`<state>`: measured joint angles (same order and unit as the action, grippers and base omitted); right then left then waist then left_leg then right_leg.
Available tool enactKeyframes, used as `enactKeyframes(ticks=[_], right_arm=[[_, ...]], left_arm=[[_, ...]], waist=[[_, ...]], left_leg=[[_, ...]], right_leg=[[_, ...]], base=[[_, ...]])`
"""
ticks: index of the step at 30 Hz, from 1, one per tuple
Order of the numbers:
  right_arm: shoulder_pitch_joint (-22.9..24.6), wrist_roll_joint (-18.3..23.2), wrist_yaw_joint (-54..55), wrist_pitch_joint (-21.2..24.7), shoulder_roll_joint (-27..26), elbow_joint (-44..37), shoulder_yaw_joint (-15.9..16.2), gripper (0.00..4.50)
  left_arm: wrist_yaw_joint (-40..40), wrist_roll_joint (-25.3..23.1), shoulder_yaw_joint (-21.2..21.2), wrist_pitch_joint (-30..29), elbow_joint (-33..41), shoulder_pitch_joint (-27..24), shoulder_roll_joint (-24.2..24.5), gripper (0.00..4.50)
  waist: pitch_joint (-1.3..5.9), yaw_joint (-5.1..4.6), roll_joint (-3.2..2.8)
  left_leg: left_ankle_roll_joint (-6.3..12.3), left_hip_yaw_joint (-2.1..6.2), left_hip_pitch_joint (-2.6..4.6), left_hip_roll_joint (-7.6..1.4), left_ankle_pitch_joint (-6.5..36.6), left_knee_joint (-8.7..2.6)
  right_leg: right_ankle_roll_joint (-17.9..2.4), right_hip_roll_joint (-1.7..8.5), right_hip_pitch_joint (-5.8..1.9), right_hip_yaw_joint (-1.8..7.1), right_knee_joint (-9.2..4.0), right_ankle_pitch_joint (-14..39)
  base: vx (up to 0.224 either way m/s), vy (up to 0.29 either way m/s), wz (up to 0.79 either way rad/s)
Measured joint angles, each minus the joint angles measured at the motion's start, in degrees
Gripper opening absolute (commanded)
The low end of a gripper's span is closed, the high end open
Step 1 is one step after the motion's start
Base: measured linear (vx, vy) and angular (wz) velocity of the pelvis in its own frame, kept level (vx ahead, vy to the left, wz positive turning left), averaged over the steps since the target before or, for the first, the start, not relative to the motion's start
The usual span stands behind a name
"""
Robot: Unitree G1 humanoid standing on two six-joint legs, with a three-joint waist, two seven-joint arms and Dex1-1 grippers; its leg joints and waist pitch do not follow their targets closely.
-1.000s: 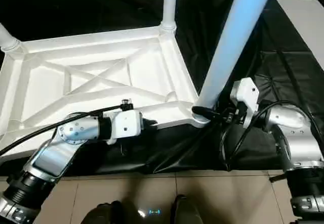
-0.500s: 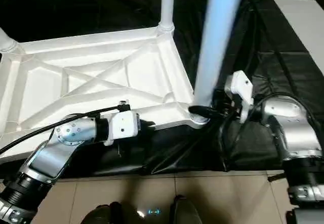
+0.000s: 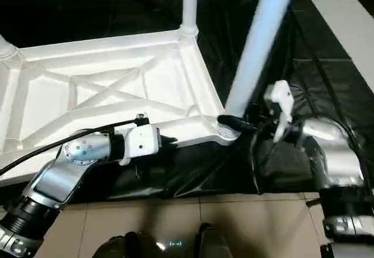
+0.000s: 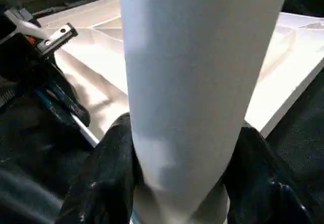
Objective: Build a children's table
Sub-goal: Insert table leg to table base
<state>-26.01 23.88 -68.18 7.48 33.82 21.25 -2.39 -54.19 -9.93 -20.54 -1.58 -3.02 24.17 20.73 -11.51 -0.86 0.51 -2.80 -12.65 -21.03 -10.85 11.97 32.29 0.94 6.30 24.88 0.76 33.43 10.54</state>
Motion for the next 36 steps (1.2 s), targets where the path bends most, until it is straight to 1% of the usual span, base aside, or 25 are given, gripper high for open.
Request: enactKeyframes(ticks=[7,11,13,18,22,26,30,36], right_arm=[[4.8,1.6,3.2,-0.2,-2.0,-3.2,-3.2,1.90],[8.2,3.8,6.0,-0.2,-4.1,-5.1,-5.8,1.90],[9.5,4.4,6.8,-0.2,-4.6,-5.9,-6.4,1.90],[12.8,4.7,9.0,-0.3,-5.1,-9.6,-7.0,1.90],[15.4,4.5,10.3,-2.2,-5.4,-12.2,-7.1,1.90],[16.8,1.9,10.6,-5.2,-5.2,-14.2,-6.5,1.90],[17.7,0.3,11.0,-6.9,-5.0,-15.3,-6.1,1.90],[19.2,0.0,12.1,-7.7,-5.1,-16.7,-5.9,1.90]], left_arm=[[0.0,0.0,-0.5,0.0,0.0,0.1,-0.2,0.00],[0.0,0.0,-0.6,0.0,0.0,0.1,-0.2,0.00],[0.0,0.0,-0.6,0.0,0.0,0.1,-0.2,0.00],[-0.3,0.0,-0.9,0.1,0.0,0.1,-0.3,0.00],[-0.5,0.2,-1.2,0.3,0.1,0.0,-0.3,0.00],[-0.6,0.2,-1.2,0.4,0.1,0.1,-0.3,0.00],[-0.6,0.3,-1.2,0.4,0.2,0.0,-0.3,0.00],[-0.6,0.3,-1.4,0.4,0.4,-0.2,-0.3,0.00]], waist=[[0.03,0.60,-0.03],[0.06,0.97,-0.13],[0.05,1.04,-0.22],[0.08,1.41,-0.27],[0.14,1.82,-0.38],[0.18,1.78,-0.33],[0.23,1.71,-0.25],[0.35,1.90,-0.20]], left_leg=[[0.01,-0.16,0.07,-0.04,0.0,-0.24],[-0.01,-0.19,0.08,-0.04,0.0,-0.35],[-0.02,-0.20,0.08,-0.03,0.0,-0.38],[-0.02,-0.20,0.08,-0.03,0.0,-0.57],[-0.02,-0.20,0.12,-0.04,0.0,-0.62],[-0.02,-0.20,0.12,-0.04,0.0,-0.62],[-0.02,-0.20,0.15,-0.04,0.0,-0.62],[-0.02,-0.20,0.20,-0.07,0.0,-0.66]], right_leg=[[0.0,0.00,-0.02,-0.01,-0.24,0.0],[0.0,0.00,0.01,0.00,-0.31,0.0],[0.0,0.00,0.03,0.00,-0.32,0.0],[0.1,0.00,0.04,-0.04,-0.37,0.1],[0.3,0.00,0.01,-0.06,-0.37,0.2],[0.4,-0.01,0.00,-0.06,-0.40,0.2],[0.4,-0.01,-0.02,-0.05,-0.42,0.3],[0.6,-0.02,-0.06,-0.06,-0.40,0.4]], base=[[0.000,0.000,0.00],[0.000,0.000,0.00],[0.000,0.000,0.00],[0.000,0.000,0.00],[0.000,0.000,0.00],[0.000,0.000,0.00],[0.000,0.000,0.00],[0.000,0.000,0.00]])
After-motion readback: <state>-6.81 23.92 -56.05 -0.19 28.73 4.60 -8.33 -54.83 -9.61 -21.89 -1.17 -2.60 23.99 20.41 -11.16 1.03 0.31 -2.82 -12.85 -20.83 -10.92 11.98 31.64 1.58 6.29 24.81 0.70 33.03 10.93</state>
